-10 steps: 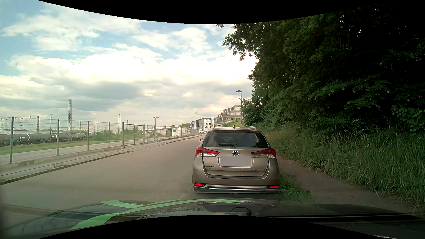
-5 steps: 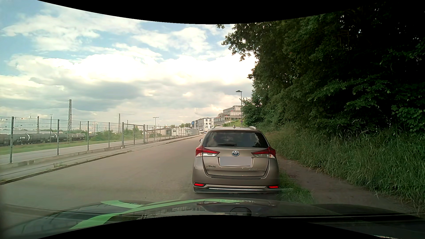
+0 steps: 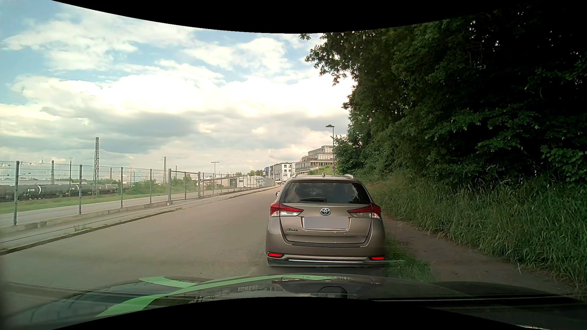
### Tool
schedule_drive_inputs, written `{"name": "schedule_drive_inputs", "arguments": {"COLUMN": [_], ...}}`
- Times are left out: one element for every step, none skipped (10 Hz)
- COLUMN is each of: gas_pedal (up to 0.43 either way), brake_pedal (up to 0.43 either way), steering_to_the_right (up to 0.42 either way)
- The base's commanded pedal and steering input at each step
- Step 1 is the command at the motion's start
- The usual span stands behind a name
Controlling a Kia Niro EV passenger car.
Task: Follow the waypoints while adhering to traffic rules and regulations
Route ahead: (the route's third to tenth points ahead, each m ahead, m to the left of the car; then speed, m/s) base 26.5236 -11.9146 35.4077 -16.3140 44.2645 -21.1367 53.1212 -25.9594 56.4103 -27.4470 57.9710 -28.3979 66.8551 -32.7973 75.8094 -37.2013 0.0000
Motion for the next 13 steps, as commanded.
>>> {"name": "schedule_drive_inputs", "arguments": {"gas_pedal": [0.000,0.000,0.000,0.000,0.000,0.000,0.000,0.000,0.000,0.000,0.000,0.000,0.000], "brake_pedal": [0.226,0.226,0.220,0.207,0.195,0.195,0.195,0.195,0.195,0.195,0.195,0.195,0.195], "steering_to_the_right": [-0.026,-0.026,-0.029,-0.038,-0.054,-0.071,-0.091,-0.103,-0.119,-0.151,-0.200,-0.242,-0.269]}}
